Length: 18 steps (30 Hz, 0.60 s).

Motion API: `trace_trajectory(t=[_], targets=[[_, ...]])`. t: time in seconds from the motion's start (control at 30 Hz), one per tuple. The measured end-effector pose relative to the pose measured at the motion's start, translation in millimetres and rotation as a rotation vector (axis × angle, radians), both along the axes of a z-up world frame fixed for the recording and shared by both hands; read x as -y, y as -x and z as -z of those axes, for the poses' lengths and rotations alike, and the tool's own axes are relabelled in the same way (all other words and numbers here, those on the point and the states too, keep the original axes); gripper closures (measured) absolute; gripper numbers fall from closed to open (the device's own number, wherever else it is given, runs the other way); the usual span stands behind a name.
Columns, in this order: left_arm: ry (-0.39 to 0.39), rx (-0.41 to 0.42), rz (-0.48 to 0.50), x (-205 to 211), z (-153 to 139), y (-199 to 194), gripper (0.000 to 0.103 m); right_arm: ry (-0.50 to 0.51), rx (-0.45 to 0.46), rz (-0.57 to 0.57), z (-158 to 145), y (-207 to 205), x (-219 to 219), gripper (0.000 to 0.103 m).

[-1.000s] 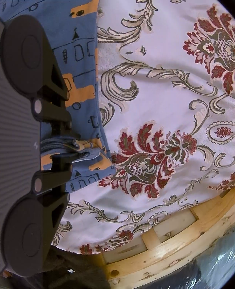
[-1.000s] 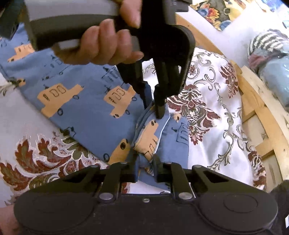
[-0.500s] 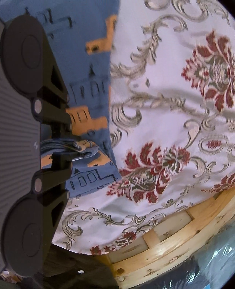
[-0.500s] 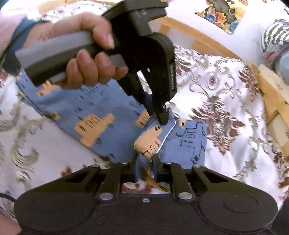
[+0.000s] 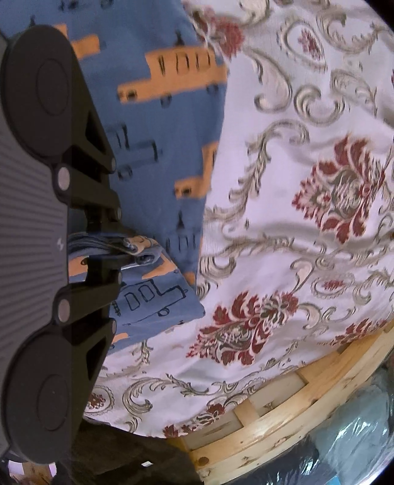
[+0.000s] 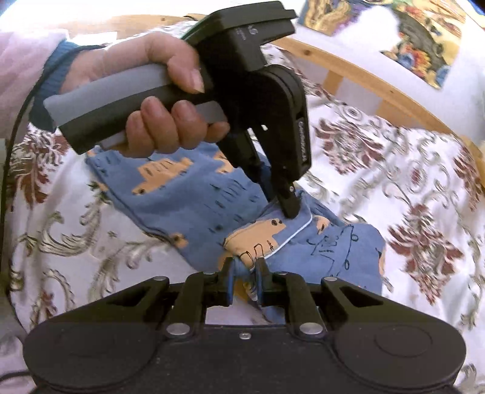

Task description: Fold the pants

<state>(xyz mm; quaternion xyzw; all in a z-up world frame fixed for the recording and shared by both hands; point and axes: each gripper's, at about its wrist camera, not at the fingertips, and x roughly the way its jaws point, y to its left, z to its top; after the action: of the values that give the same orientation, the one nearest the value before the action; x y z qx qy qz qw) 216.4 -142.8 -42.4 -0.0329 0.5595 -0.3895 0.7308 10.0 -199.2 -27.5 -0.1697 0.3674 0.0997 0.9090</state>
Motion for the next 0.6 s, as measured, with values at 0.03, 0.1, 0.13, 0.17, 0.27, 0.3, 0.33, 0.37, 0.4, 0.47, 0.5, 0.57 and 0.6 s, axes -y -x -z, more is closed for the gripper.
trace_trajectory(t=[0.03, 0.1, 0.13, 0.17, 0.27, 0.3, 0.33, 0.37, 0.4, 0.47, 0.5, 0.57, 0.6], targets=[[-0.003, 0.002, -0.005, -5.3, -0.4, -1.0, 0.092, -0.001, 0.0, -0.01, 0.6, -1.3, -4.9, 0.089], [-0.011, 0.005, -0.015, -15.8, -0.3, -2.7, 0.092, -0.006, -0.002, -0.032, 2.6, -5.4, -14.4, 0.089], [-0.016, 0.007, -0.02, -21.6, -0.1, -3.5, 0.092, -0.009, -0.003, -0.045, 3.5, -7.1, -19.8, 0.089], [-0.021, 0.009, -0.025, -27.6, 0.2, -4.3, 0.092, -0.009, -0.005, -0.055, 4.6, -9.0, -24.1, 0.089], [-0.029, 0.01, -0.041, -42.5, 2.7, -6.6, 0.092, -0.012, -0.011, -0.077, 8.5, -14.0, -37.7, 0.089], [-0.03, 0.007, -0.049, -47.1, 3.9, -7.8, 0.092, -0.015, -0.014, -0.082, 9.6, -15.5, -41.4, 0.089], [-0.03, 0.003, -0.057, -52.1, 5.1, -9.0, 0.092, -0.016, -0.016, -0.086, 10.8, -16.8, -44.6, 0.089], [-0.03, 0.001, -0.064, -56.7, 6.0, -10.1, 0.092, -0.017, -0.018, -0.09, 11.9, -18.0, -48.3, 0.089], [-0.031, 0.001, -0.068, -60.3, 6.4, -11.1, 0.092, -0.018, -0.019, -0.094, 13.1, -19.0, -51.6, 0.089], [-0.033, 0.005, -0.075, -66.2, 7.0, -11.8, 0.092, -0.018, -0.023, -0.1, 14.7, -20.7, -57.2, 0.089], [-0.034, 0.008, -0.078, -69.5, 7.0, -11.8, 0.092, -0.018, -0.025, -0.102, 15.2, -21.4, -59.3, 0.089], [-0.033, 0.014, -0.084, -75.0, 6.5, -10.7, 0.092, -0.019, -0.03, -0.107, 16.6, -22.6, -63.3, 0.089], [-0.031, 0.015, -0.089, -78.1, 6.4, -10.1, 0.092, -0.019, -0.032, -0.109, 16.6, -22.8, -64.3, 0.089]])
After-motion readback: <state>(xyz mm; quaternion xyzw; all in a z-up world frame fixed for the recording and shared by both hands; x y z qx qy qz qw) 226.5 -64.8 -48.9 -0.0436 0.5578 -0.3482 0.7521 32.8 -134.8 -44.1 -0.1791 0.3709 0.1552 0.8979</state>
